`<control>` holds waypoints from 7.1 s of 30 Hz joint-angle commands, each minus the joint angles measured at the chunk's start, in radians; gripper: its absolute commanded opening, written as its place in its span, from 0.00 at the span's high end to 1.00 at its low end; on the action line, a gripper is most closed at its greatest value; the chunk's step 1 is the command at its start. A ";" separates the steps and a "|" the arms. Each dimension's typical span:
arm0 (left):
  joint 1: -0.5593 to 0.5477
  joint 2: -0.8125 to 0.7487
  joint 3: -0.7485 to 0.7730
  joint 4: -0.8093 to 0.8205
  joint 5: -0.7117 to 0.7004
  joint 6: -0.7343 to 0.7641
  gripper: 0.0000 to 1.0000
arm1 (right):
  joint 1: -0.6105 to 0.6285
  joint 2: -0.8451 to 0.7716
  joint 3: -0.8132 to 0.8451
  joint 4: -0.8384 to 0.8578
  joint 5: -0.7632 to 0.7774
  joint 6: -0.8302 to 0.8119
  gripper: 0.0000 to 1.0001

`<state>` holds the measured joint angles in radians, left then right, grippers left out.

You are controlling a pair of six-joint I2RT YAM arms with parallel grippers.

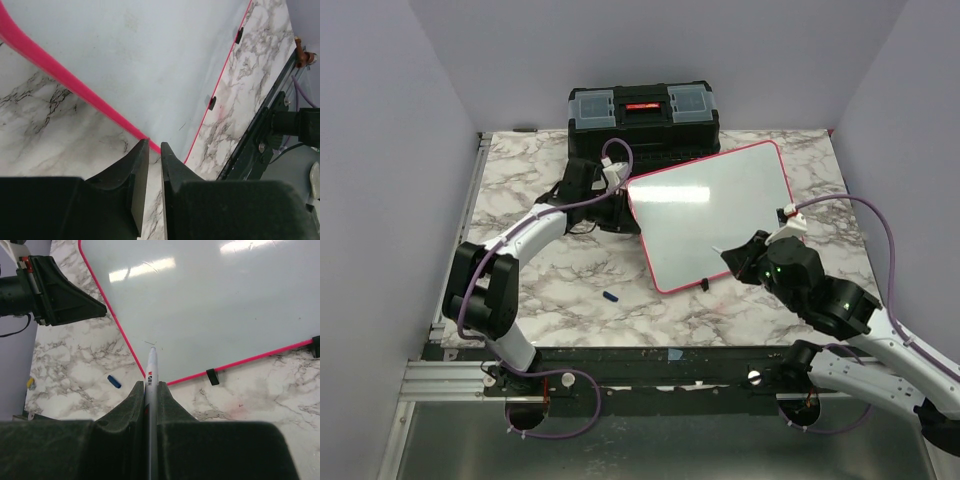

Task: Write a sentence on the whiteboard
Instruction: Move the whiteboard to the center of the board, then hold the whiteboard on the whiteboard stand.

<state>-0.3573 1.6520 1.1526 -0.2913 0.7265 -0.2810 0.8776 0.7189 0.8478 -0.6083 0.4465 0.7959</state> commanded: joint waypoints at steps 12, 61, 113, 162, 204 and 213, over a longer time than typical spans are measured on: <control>-0.026 -0.097 -0.129 0.194 -0.086 -0.113 0.40 | 0.004 -0.046 -0.026 -0.011 -0.015 0.028 0.99; -0.019 -0.165 -0.446 0.563 0.116 -0.219 1.00 | 0.005 -0.025 -0.021 -0.018 -0.016 0.022 0.99; 0.073 -0.307 0.085 -0.176 0.006 0.093 0.14 | 0.004 -0.041 -0.010 -0.025 -0.015 0.008 0.99; -0.005 0.465 0.767 -0.362 0.259 0.083 0.57 | 0.004 -0.089 0.036 -0.100 0.007 -0.024 0.99; -0.055 0.244 0.616 -0.317 0.186 0.118 1.00 | 0.005 -0.016 0.044 -0.065 -0.031 -0.087 0.99; -0.077 0.206 0.585 -0.294 0.138 0.115 1.00 | 0.004 0.014 0.074 -0.016 -0.084 -0.170 0.99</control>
<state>-0.4046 1.9114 1.7458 -0.6212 0.9073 -0.2058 0.8776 0.7315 0.8795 -0.6712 0.4011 0.6888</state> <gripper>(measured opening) 0.115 0.114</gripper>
